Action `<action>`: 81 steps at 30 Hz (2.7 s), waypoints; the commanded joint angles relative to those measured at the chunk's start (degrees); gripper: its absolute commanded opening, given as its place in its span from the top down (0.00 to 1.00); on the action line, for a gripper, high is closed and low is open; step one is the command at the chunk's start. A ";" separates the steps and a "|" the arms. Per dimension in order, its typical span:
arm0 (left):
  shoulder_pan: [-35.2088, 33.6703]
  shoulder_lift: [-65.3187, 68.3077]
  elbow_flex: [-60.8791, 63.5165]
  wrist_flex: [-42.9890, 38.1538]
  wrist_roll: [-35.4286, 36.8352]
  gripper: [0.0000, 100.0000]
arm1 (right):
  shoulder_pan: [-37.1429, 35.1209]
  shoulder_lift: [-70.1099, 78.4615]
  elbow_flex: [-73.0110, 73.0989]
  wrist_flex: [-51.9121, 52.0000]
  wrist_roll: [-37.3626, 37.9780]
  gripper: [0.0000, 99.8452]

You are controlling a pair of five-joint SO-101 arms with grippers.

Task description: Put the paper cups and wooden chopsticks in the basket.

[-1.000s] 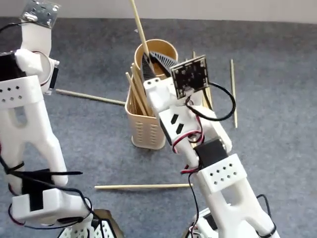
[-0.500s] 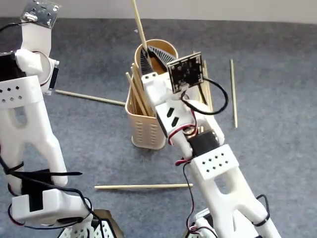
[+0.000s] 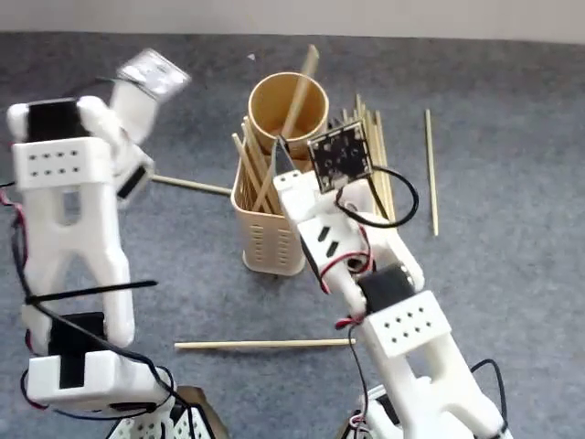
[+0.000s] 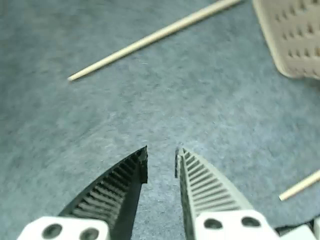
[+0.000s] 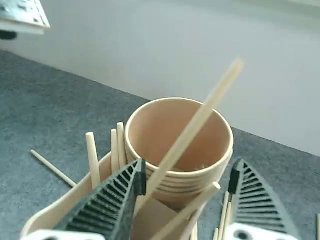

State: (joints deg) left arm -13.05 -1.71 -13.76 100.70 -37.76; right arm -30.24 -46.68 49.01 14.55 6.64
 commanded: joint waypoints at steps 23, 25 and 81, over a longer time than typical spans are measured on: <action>26.59 -44.26 69.93 -20.40 -44.57 0.89 | 22.55 10.07 -23.69 43.65 2.29 0.72; 30.73 -42.59 70.73 -21.10 -42.90 0.89 | 22.90 12.18 -22.46 43.56 2.37 0.72; 30.64 -36.09 42.77 -0.18 -34.64 1.00 | 29.05 31.43 -20.79 34.24 2.64 0.72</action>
State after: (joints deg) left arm 21.05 -37.32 44.79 92.62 -71.78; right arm -3.25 -14.95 31.16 51.74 8.84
